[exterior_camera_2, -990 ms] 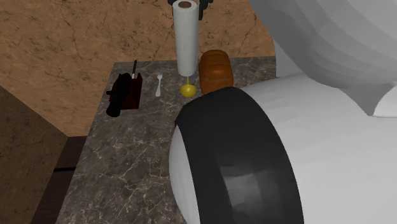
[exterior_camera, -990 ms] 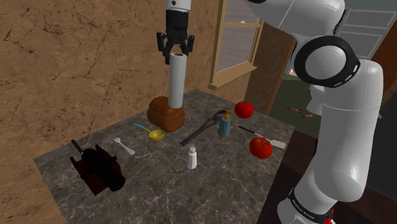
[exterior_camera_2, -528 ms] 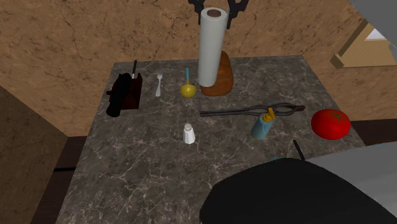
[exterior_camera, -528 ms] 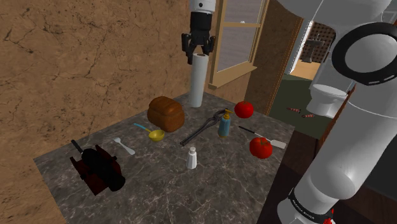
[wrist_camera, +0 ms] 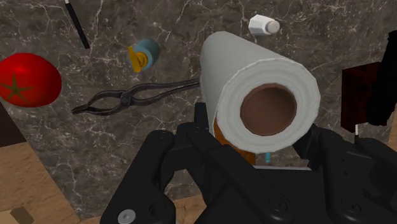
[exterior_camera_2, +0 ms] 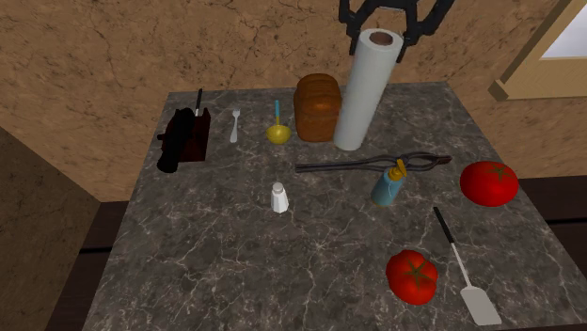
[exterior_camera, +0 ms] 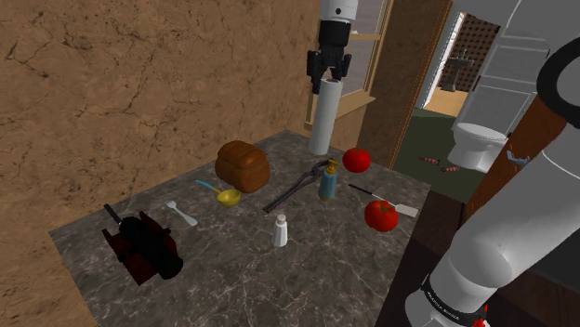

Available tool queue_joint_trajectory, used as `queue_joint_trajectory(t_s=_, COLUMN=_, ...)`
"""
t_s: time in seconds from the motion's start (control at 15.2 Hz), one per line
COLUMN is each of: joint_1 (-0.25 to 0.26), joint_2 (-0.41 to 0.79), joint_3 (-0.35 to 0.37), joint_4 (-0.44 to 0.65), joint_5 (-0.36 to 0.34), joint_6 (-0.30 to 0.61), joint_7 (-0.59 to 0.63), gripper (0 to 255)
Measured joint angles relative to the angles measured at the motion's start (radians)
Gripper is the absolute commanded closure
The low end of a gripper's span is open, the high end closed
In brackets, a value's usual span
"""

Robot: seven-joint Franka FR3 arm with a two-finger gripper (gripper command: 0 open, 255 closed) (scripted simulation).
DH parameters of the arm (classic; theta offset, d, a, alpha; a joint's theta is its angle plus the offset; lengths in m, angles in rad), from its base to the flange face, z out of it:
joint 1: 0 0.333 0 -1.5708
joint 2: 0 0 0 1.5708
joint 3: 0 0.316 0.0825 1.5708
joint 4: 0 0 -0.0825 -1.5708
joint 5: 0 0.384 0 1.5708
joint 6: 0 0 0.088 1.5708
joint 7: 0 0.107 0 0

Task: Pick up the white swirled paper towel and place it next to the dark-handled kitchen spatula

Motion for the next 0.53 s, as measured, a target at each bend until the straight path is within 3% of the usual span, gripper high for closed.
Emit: queue_joint_trajectory(t_s=0.53, joint_1=-0.068, joint_2=-0.156, joint_3=-0.118, joint_4=-0.165, joint_5=-0.024, joint_6=-0.002, joint_7=-0.189, gripper=255)
